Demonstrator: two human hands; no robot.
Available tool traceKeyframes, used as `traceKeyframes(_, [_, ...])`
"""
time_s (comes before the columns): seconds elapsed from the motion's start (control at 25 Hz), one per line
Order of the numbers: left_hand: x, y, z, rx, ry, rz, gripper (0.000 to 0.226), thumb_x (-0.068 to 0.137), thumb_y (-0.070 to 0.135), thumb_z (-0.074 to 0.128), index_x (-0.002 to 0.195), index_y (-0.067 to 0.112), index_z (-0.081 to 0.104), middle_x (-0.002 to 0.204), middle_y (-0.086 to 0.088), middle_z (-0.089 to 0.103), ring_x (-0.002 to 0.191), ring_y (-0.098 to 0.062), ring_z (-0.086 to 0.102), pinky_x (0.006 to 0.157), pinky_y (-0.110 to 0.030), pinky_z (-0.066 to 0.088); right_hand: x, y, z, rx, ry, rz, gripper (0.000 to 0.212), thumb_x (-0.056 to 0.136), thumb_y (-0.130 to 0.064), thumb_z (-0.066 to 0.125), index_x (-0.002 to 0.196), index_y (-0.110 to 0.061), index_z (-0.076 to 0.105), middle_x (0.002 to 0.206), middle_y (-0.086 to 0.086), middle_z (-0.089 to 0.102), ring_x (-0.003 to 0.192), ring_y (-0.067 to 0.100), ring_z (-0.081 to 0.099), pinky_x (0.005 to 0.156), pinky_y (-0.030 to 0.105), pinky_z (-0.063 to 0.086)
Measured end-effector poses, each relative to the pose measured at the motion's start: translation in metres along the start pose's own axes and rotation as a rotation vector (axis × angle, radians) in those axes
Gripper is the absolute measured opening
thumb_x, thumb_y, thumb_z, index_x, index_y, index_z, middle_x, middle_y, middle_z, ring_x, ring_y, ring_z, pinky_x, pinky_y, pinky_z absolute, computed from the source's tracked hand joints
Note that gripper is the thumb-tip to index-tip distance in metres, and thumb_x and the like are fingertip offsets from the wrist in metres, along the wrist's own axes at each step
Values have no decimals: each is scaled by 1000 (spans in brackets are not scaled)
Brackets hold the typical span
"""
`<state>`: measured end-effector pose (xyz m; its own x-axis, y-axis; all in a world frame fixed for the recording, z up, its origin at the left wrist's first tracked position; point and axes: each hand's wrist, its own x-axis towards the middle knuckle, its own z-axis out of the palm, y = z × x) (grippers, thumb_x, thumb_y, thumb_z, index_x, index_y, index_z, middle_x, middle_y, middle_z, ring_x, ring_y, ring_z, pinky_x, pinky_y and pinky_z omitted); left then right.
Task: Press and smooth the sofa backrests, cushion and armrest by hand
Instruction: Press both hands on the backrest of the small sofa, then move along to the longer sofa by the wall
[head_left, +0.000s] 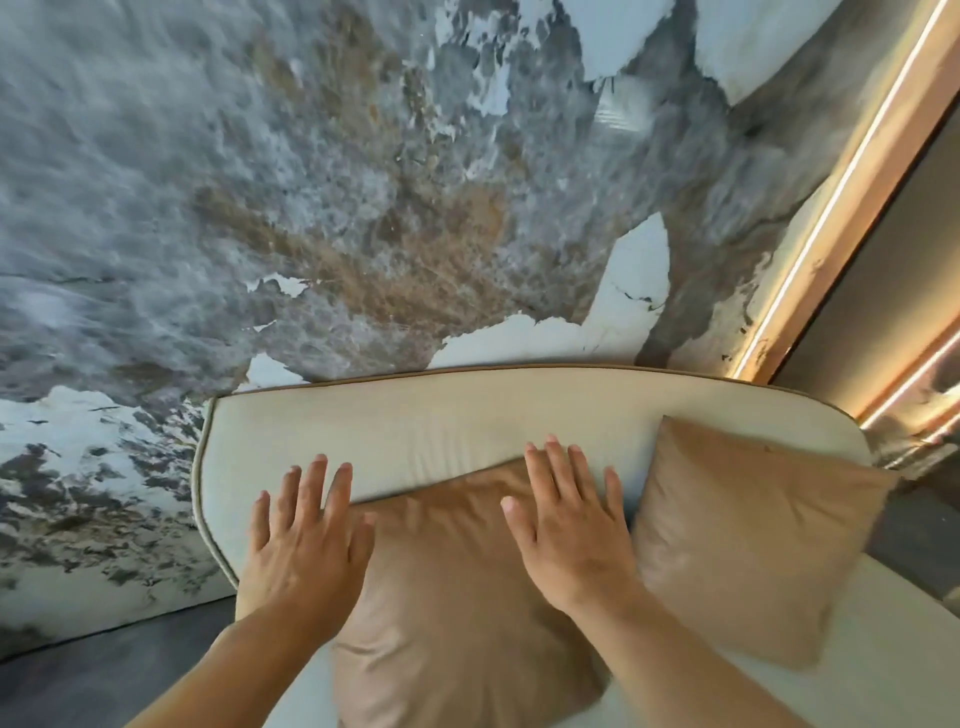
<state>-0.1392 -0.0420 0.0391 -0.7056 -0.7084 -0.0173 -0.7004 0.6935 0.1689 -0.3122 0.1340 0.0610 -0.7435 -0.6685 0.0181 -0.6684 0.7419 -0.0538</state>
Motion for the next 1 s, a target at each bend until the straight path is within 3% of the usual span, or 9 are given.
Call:
traceKeyframes(0.2, [-67, 26, -52, 129, -36, 44, 68, 91, 57, -6, 151, 26, -13, 160, 1, -20, 146, -21, -20, 119, -46, -10, -69, 12, -53, 57, 13, 18, 67, 92, -60, 2, 152, -30, -8, 162, -7, -17, 148, 16, -13, 118, 46, -12])
traceKeyframes(0.44, [-155, 66, -115, 151, 55, 4, 109, 56, 63, -45, 152, 27, -7, 161, 1, -14, 147, -20, -16, 119, -46, -9, -127, 51, -133, 73, 108, -20, 65, 94, -59, 6, 152, -33, -8, 162, -8, -15, 148, 15, -14, 117, 47, -12])
traceKeyframes(0.52, [-190, 84, -134, 149, 107, -35, 104, 62, 65, -40, 152, 26, -6, 162, 1, -12, 147, -20, -15, 119, -47, -8, -147, 68, -159, 73, 144, -59, 65, 93, -59, 4, 151, -33, -10, 162, -8, -15, 148, 16, -14, 118, 48, -10])
traceKeyframes(0.72, [-274, 134, -175, 202, 179, -126, 71, 89, 58, -4, 152, 26, -2, 163, -1, -5, 148, -22, -10, 119, -47, -7, -200, 114, -204, 69, 205, -156, 74, 85, -62, -10, 152, -30, -6, 163, -5, -8, 149, 18, -9, 119, 49, -6])
traceKeyframes(0.84, [-318, 152, -196, 193, 218, -164, 66, 94, 56, 11, 153, 26, 3, 163, -1, 0, 148, -22, -8, 119, -46, -8, -231, 136, -227, 60, 225, -189, 75, 85, -61, -8, 153, -29, -2, 164, -4, -4, 149, 18, -5, 119, 50, -2])
traceKeyframes(1.0, [-356, 155, -219, 206, 257, -188, 65, 96, 54, 16, 153, 26, 5, 163, -1, 1, 148, -22, -7, 119, -47, -7, -265, 148, -256, 78, 268, -186, 74, 88, -60, -2, 153, -27, 3, 164, -3, 0, 149, 19, -1, 117, 49, -4])
